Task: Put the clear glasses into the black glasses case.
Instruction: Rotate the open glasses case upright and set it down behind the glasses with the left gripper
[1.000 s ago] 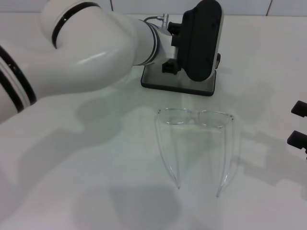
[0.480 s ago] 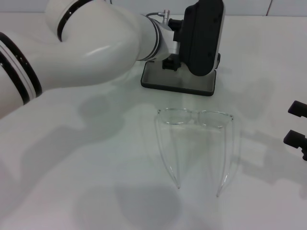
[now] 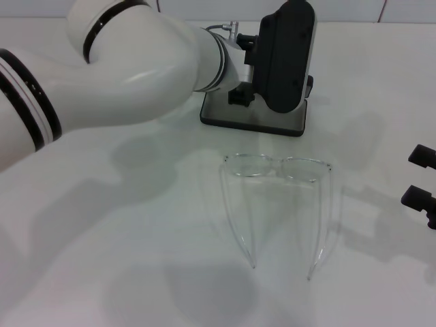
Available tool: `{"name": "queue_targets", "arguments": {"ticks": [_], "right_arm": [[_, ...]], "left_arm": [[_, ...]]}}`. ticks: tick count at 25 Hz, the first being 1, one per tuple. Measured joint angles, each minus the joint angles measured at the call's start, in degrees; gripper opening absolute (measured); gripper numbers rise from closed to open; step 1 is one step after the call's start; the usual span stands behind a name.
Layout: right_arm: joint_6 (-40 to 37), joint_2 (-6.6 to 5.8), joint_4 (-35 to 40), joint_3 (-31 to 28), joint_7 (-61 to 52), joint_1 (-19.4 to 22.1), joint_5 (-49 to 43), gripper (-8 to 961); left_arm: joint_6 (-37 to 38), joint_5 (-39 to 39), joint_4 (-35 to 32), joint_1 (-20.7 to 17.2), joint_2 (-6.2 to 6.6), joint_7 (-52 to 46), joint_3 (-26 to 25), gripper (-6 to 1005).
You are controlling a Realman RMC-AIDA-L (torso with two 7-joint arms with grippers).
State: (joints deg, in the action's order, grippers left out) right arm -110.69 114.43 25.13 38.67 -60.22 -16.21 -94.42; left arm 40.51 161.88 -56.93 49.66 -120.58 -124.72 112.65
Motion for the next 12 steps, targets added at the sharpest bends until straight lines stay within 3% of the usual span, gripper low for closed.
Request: {"name": "queue_targets", "arguments": {"ticks": [6,12], "right_arm": [[0.19,0.00,0.00,0.00,0.02,0.26,0.03,721],[0.26,0.00,-0.02,0.00,0.02,0.38,0.03,721]], "left_arm": [[-1.90,-0.05,0.82,-0.11,-0.05,-0.02,0.14,422],[-3.84,-0.09,1.28,-0.73,-0.10,-0.09,0.20,248]]}}
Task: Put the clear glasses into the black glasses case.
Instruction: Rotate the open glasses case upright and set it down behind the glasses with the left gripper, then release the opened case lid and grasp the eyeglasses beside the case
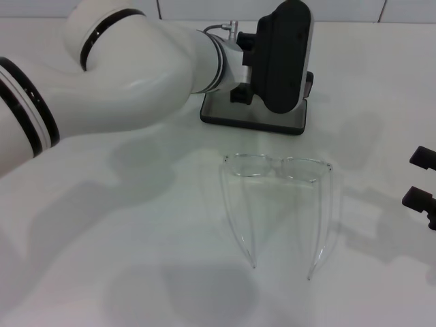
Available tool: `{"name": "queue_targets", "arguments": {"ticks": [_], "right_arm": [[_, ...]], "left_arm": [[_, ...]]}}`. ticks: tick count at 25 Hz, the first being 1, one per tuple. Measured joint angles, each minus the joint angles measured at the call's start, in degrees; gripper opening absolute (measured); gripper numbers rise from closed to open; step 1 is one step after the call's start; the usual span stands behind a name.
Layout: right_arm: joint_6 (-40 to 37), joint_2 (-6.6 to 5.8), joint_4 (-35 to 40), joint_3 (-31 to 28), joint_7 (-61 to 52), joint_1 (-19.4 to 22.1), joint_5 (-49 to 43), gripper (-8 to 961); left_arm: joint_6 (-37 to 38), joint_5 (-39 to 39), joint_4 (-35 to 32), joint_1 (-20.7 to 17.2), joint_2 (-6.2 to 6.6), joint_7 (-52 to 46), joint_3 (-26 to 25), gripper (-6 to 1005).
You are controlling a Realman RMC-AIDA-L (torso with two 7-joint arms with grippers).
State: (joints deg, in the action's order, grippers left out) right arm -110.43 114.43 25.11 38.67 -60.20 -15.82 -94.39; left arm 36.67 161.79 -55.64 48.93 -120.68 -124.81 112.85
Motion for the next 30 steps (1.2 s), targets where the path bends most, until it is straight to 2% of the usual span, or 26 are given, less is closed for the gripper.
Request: {"name": "queue_targets", "arguments": {"ticks": [5,10,17,23,27,30], "right_arm": [[0.02,0.00,-0.03,0.00,0.00,0.01,0.08,721],[0.13,-0.16,-0.14,-0.73,0.00,0.19,0.05,721],[-0.07,-1.16,-0.59,-1.53,0.00,0.83,-0.18,721],[-0.61,-1.38,-0.51,-2.91,0.00,1.64,-0.03,721],[-0.57,-1.43,-0.53,-3.00,0.00,1.89,-0.26,721],[-0.38,-1.30,-0.54,-2.98,-0.01,2.03,-0.28,721]], "left_arm": [[0.44,-0.15,-0.17,-0.05,0.00,-0.18,0.13,205],[0.80,-0.47,-2.01,-0.13,0.08,-3.56,2.33,163],[1.64,0.39,-3.81,-0.15,0.08,-8.79,3.78,146],[3.30,0.58,-5.11,-0.42,0.14,-9.71,3.99,108],[4.48,0.63,-11.09,-2.81,0.44,-9.62,2.94,108],[3.28,0.62,-15.52,-5.84,0.57,-8.47,-1.68,108]]}}
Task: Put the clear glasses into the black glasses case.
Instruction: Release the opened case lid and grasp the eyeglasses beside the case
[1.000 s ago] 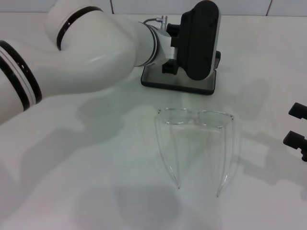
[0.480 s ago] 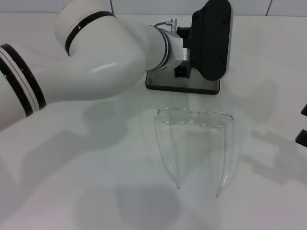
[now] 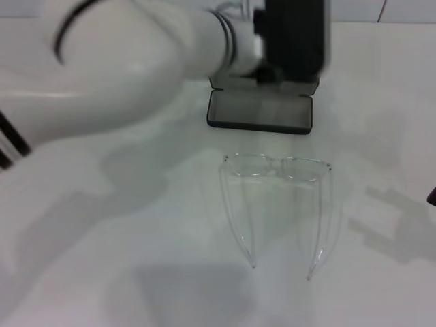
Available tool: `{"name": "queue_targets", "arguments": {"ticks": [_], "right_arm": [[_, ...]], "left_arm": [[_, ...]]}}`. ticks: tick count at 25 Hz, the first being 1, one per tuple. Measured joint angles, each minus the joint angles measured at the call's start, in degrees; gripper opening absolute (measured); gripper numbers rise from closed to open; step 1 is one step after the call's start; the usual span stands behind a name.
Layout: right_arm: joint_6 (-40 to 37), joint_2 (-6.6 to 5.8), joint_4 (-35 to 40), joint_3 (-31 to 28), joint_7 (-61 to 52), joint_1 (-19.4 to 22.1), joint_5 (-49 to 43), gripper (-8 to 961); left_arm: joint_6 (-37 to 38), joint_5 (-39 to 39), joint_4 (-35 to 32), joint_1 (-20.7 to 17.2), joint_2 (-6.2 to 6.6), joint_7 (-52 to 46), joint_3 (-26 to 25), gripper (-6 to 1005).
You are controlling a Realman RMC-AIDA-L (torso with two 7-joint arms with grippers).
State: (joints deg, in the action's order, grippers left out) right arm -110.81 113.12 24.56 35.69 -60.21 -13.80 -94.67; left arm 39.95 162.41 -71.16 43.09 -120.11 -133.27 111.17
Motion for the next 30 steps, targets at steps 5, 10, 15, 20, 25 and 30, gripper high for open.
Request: {"name": "queue_targets", "arguments": {"ticks": [5,10,15,20,25,30], "right_arm": [[-0.04,0.14,-0.05,0.00,0.00,0.01,-0.03,721],[-0.05,0.35,-0.08,0.28,0.00,-0.40,-0.07,721],[-0.33,0.42,-0.13,0.01,-0.05,-0.53,0.00,721],[-0.36,0.51,-0.14,0.40,-0.11,-1.09,0.07,721],[-0.37,0.62,-0.13,0.49,-0.14,-1.07,-0.07,721],[-0.37,0.62,-0.14,0.52,-0.07,-0.84,-0.06,720]], "left_arm": [[-7.77,0.08,3.84,-1.19,0.01,2.78,-7.62,108],[-13.85,0.10,11.34,-0.89,0.05,5.03,-12.20,109],[-15.51,0.10,15.10,-0.89,0.11,6.11,-13.71,109],[-15.65,0.08,19.33,0.43,0.15,6.27,-13.78,109],[-15.68,0.05,21.69,1.06,0.01,6.37,-13.10,108],[-15.46,-0.15,21.95,0.09,-0.17,6.45,-10.94,109]]}}
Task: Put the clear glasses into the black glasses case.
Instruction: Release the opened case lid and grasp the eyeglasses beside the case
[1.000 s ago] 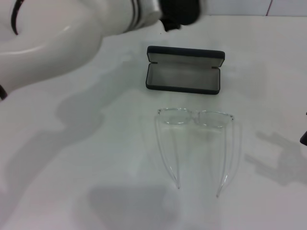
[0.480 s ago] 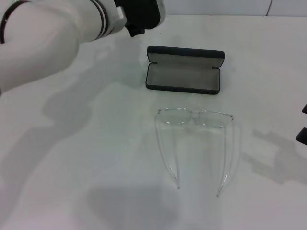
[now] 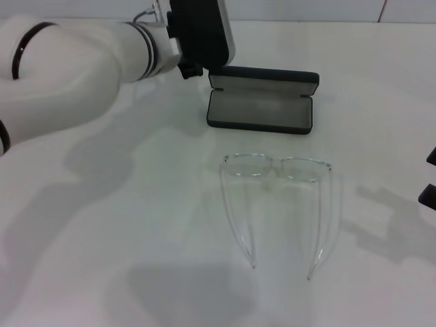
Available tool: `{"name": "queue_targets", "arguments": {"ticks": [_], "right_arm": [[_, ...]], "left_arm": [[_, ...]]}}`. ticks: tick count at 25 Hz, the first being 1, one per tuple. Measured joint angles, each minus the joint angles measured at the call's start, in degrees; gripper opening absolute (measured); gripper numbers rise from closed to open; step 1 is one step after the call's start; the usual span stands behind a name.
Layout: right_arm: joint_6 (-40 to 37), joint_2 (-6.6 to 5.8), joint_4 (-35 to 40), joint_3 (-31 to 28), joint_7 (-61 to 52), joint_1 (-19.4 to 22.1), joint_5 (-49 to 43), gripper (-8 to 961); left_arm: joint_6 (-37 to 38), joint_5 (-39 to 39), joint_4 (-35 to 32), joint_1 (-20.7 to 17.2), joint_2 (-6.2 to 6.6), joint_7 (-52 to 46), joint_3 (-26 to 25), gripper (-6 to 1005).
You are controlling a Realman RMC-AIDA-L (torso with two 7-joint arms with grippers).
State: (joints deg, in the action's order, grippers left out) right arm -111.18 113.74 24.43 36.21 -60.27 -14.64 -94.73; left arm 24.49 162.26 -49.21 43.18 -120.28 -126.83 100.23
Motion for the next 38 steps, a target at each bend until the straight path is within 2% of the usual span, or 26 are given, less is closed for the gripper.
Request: {"name": "queue_targets", "arguments": {"ticks": [20,26,29,32,35,38], "right_arm": [[0.03,-0.02,0.00,-0.37,0.07,-0.17,-0.13,720],[0.34,-0.02,0.00,-0.40,0.05,-0.25,-0.13,720],[0.52,-0.05,0.03,-0.17,-0.24,-0.32,-0.13,720],[1.37,-0.10,0.73,0.10,-1.60,-0.73,-0.15,720],[3.93,-0.08,4.63,0.67,-7.67,-2.09,-1.33,720],[5.76,0.17,11.14,2.46,-14.82,-4.25,-4.97,720]], "left_arm": [[0.37,-0.22,-0.12,-0.50,-0.20,-0.39,5.24,108],[-0.01,-0.02,-1.02,-1.13,-0.09,-0.41,4.71,109],[-0.17,0.02,-1.92,-1.19,0.01,-0.43,1.69,109],[-0.20,-0.40,-5.54,-2.77,0.09,-0.44,-3.26,108],[-0.22,-3.61,-12.22,-6.26,0.24,-0.40,-5.63,108],[-0.23,-12.57,-21.02,-10.73,0.50,0.39,-6.23,109]]}}
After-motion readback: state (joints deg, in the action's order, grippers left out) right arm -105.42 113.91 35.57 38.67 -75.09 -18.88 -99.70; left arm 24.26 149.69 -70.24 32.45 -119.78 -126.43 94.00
